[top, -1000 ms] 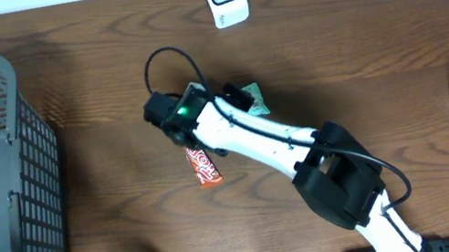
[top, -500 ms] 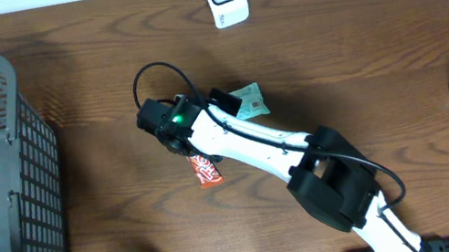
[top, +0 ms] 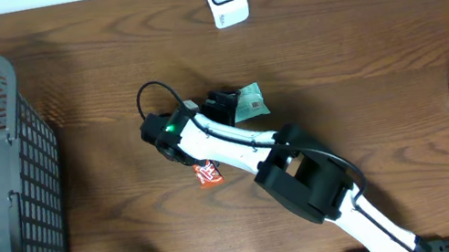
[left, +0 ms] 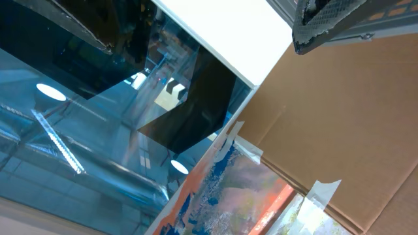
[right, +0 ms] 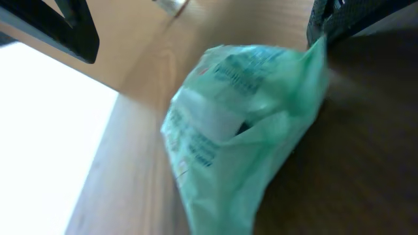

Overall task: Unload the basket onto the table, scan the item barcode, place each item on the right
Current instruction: 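Grasp the wipes pack edge with the right gripper, then lift the wipes pack and carry it toward the scanner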

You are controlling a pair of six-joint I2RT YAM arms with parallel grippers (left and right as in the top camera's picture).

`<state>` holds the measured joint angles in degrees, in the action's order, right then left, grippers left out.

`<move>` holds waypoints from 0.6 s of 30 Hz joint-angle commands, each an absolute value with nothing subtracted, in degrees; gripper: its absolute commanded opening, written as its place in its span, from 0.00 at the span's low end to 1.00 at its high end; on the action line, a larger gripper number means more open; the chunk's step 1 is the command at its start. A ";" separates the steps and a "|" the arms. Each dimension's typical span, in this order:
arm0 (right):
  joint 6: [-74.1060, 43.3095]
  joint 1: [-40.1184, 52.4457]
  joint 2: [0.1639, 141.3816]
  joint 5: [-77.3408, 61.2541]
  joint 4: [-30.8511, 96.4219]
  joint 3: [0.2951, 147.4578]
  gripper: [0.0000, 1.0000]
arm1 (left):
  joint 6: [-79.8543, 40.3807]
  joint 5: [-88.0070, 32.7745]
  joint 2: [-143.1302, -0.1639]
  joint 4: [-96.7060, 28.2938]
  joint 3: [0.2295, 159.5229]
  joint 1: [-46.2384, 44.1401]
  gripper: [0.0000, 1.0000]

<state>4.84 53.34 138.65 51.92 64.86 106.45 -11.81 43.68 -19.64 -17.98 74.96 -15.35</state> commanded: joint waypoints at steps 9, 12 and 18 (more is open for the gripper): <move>10.41 52.53 148.53 38.06 60.49 105.08 0.36 | -11.70 44.23 -19.22 -17.87 74.78 -15.00 0.85; 10.33 52.56 148.53 36.69 59.77 105.10 0.01 | -11.70 44.21 -19.22 -17.87 74.78 -15.00 0.85; 7.40 52.56 147.85 36.05 63.11 107.83 0.01 | -11.70 44.21 -19.22 -17.89 74.76 -15.00 0.85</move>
<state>8.99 52.95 143.37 52.88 62.52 108.03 -11.81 43.68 -19.64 -18.00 74.96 -15.35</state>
